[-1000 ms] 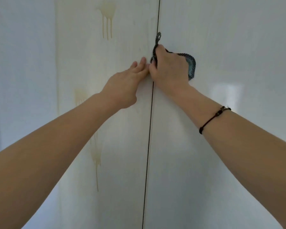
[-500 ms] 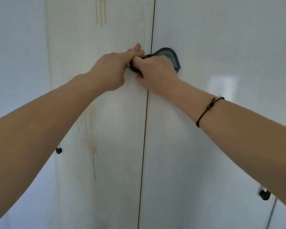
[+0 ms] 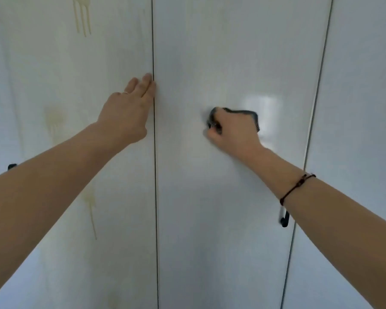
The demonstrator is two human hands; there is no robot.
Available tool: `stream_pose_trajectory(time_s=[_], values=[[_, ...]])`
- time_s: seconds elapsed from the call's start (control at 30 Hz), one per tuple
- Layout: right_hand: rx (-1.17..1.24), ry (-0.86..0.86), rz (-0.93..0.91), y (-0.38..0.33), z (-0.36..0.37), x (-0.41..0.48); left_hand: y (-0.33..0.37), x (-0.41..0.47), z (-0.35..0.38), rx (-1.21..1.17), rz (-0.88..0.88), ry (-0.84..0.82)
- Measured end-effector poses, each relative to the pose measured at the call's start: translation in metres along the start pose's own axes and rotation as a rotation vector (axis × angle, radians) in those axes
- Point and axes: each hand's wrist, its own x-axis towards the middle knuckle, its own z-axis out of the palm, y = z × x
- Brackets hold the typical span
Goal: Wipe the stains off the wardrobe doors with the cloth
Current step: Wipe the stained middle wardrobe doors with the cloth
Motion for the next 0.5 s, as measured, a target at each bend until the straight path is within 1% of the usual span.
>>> stream_pose_trajectory(time_s=[0.07, 0.13, 0.17, 0.2, 0.27, 0.3, 0.33, 0.37, 0.4, 0.43, 0.5], values=[[0.010, 0.073, 0.264, 0.031, -0.020, -0.004, 0.014, -0.010, 0.019, -0.014, -0.015, 0.001], [-0.032, 0.083, 0.444, 0.032, -0.015, -0.043, 0.022, -0.014, 0.031, -0.022, -0.033, 0.036], [-0.024, 0.055, 0.479, 0.025, -0.008, -0.072, 0.025, -0.012, 0.034, -0.033, -0.040, 0.053], [0.005, 0.012, 0.463, 0.015, 0.002, -0.104, 0.025, -0.011, 0.036, -0.048, -0.050, 0.065], [0.078, -0.109, 0.375, -0.003, 0.013, -0.155, 0.026, -0.008, 0.036, -0.061, -0.060, 0.078], [0.085, -0.173, 0.324, -0.005, 0.015, -0.168, 0.026, -0.009, 0.037, -0.062, -0.058, 0.082], [0.061, -0.202, 0.257, -0.001, 0.014, -0.169, 0.026, -0.009, 0.037, -0.066, -0.056, 0.088], [0.058, -0.219, 0.240, 0.006, 0.009, -0.158, 0.026, -0.010, 0.037, -0.070, -0.057, 0.092], [0.039, -0.197, 0.277, 0.015, 0.001, -0.139, 0.025, -0.010, 0.036, -0.075, -0.054, 0.096], [0.011, -0.156, 0.354, 0.026, -0.008, -0.117, 0.025, -0.010, 0.035, -0.078, -0.046, 0.091], [0.048, 0.020, 0.540, 0.052, -0.031, -0.069, 0.026, -0.013, 0.036, -0.076, -0.044, 0.078]])
